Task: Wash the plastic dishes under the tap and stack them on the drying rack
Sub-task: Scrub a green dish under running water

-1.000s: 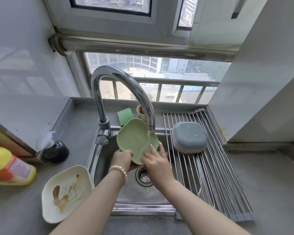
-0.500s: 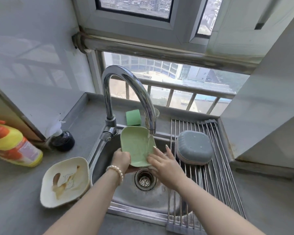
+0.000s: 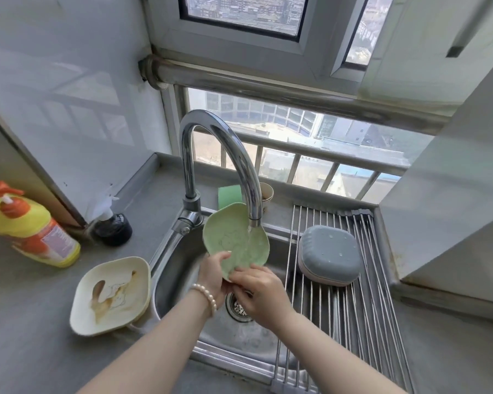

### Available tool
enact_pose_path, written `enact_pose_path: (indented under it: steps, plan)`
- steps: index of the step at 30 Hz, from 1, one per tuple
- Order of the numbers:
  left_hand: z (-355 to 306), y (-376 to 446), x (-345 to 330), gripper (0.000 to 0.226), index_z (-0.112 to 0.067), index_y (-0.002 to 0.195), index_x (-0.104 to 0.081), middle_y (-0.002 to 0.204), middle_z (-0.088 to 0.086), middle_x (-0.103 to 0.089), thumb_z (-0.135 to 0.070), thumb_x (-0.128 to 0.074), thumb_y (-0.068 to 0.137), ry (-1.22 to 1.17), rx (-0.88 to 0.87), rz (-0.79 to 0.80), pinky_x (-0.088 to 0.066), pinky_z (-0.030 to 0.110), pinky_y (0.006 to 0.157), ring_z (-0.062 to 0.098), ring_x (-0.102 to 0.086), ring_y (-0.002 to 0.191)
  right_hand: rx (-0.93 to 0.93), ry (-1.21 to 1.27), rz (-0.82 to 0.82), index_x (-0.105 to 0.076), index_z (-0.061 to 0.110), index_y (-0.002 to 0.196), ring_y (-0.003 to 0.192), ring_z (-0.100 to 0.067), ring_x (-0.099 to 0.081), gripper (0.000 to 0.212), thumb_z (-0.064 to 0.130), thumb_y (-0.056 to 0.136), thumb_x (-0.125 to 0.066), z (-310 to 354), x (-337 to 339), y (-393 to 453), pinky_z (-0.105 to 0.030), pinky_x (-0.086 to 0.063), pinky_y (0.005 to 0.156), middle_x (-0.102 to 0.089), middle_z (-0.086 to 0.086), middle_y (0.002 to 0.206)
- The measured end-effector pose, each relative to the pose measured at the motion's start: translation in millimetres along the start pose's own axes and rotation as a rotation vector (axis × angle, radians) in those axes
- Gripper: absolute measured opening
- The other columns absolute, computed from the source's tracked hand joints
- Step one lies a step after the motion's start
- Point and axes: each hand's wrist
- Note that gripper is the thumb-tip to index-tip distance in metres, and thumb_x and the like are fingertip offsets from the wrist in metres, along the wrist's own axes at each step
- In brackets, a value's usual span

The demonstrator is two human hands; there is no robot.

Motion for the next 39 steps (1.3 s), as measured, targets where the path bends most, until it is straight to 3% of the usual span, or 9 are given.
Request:
enact_pose_path:
  steps: [4,8,13,18,24,27,32,36,39]
  plan:
    - [-11,2,9,0.031,0.002,0.112,-0.054,0.103,0.024,-0.065,-0.007,-0.036,0.088,0.21,0.08,0.023,-0.055,0.049,0.076,0.038,-0.065,0.087,-0.034,-0.448,0.252,-0.073,0.025,0.103,0.115,-0.015,-0.061,0.054,0.062,0.084,-0.037,-25,20,4,-0.05,-0.028,0.106,-0.069,0.007,0.113]
    - [-16,5,12,0.03,0.001,0.108,-0.054,0.105,0.025,-0.062,-0.005,-0.035,0.086,0.243,0.093,0.031,-0.055,0.051,0.078,0.038,-0.062,0.089,-0.239,-0.381,0.433,-0.049,0.019,0.136,0.145,-0.025,-0.021,0.049,0.04,0.093,-0.043,-10,6,0,-0.055,0.008,0.115,-0.044,0.0,0.146]
    - [-35,15,23,0.041,0.001,0.113,-0.051,0.111,0.026,-0.061,0.002,-0.032,0.077,0.43,0.196,0.112,-0.053,0.054,0.083,0.044,-0.06,0.1,-0.059,-0.45,0.26,-0.073,0.025,0.092,0.107,-0.016,-0.065,0.045,0.02,0.051,-0.09,-20,9,-10,-0.068,-0.042,0.089,-0.072,0.011,0.102]
    - [-61,19,38,0.048,0.003,0.104,-0.054,0.093,0.023,-0.066,0.006,-0.029,0.063,0.541,0.343,0.274,-0.059,0.044,0.064,0.044,-0.064,0.081,-0.106,-0.604,0.312,-0.071,0.031,0.088,0.118,-0.029,-0.059,0.026,0.04,0.065,-0.08,-8,12,-9,-0.064,-0.036,0.096,-0.067,0.0,0.12]
    - [-70,33,42,0.038,0.005,0.109,-0.054,0.091,0.025,-0.069,-0.003,-0.041,0.074,0.504,0.435,0.395,-0.059,0.039,0.06,0.041,-0.066,0.082,-0.096,-0.485,0.203,-0.07,0.022,0.065,0.094,-0.02,-0.07,0.025,0.013,0.053,-0.09,5,14,-4,-0.047,-0.044,0.099,-0.072,0.007,0.075]
    - [-58,37,36,0.031,0.008,0.111,-0.054,0.091,0.024,-0.066,-0.005,-0.046,0.084,0.43,0.375,0.416,-0.06,0.034,0.062,0.036,-0.066,0.08,-0.158,-0.389,0.098,-0.064,0.017,0.056,0.053,-0.019,-0.062,0.023,0.007,0.055,-0.085,17,10,1,-0.032,-0.059,0.068,-0.062,0.004,0.058]
    - [-33,32,26,0.036,-0.002,0.125,-0.045,0.108,0.029,-0.062,-0.001,-0.052,0.09,0.241,0.196,0.329,-0.058,0.041,0.056,0.035,-0.065,0.072,-0.283,-0.271,-0.025,-0.07,0.016,0.066,0.051,-0.021,-0.058,0.012,0.005,0.066,-0.073,34,-10,11,-0.029,-0.051,0.05,-0.063,0.003,0.057]
    - [-33,33,23,0.03,-0.035,0.126,-0.042,0.111,0.009,-0.058,-0.022,-0.046,0.099,0.368,-0.091,0.208,-0.057,0.054,0.069,0.035,-0.062,0.095,-0.358,-0.08,-0.139,-0.076,0.018,0.084,0.063,-0.018,-0.067,0.011,0.021,0.08,-0.066,42,-17,7,-0.03,-0.054,0.056,-0.072,0.003,0.072]
    - [-41,33,28,0.02,-0.032,0.119,-0.047,0.116,0.009,-0.06,-0.03,-0.036,0.102,0.574,-0.335,0.202,-0.055,0.049,0.079,0.028,-0.06,0.098,-0.257,-0.253,-0.022,-0.073,0.018,0.077,0.065,-0.015,-0.065,0.028,0.04,0.085,-0.058,34,-11,-4,-0.031,-0.056,0.067,-0.071,0.006,0.073]
Point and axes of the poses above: each hand's wrist, its own y-axis towards the middle knuckle, its own x-axis out of the back of the hand, z = x × y
